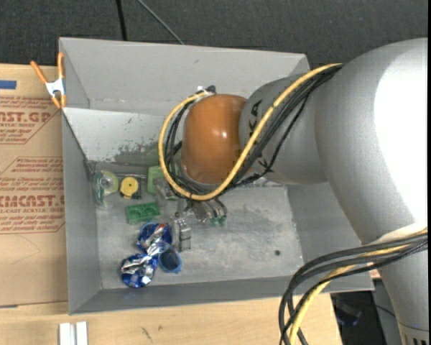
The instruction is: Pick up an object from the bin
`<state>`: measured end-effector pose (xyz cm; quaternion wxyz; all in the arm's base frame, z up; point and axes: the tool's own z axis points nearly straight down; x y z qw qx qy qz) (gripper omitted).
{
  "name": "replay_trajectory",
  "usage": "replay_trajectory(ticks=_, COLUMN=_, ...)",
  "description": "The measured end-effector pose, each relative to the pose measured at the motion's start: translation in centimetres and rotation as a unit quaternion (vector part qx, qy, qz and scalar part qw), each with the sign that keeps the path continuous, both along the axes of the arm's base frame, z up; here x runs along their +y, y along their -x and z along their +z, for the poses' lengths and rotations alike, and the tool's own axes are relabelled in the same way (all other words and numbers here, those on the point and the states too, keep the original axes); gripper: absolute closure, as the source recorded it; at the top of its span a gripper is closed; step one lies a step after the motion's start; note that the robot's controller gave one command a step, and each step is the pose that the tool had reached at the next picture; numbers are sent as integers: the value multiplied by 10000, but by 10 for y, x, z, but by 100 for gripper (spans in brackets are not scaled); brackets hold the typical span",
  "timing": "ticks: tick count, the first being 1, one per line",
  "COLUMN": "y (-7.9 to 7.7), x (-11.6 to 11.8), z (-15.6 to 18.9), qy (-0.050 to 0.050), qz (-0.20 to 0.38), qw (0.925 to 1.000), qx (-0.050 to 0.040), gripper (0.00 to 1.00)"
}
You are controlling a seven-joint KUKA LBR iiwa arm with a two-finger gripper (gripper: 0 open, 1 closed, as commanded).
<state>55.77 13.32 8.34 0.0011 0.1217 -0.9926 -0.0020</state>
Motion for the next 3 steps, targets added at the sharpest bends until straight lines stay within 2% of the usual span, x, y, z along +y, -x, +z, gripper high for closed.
replay_trajectory(ticks=1, y=68, x=53, z=-14, qy=1, qz=493, qw=9988, qx=-13, gripper=0)
replay_trajectory(ticks=2, y=65, x=50, z=-12, qy=3, qz=459, qw=9989, qx=-25, gripper=100)
replay_trajectory(ticks=3, y=64, x=47, z=125, qy=3, qz=608, qw=9981, qx=-61, gripper=100)
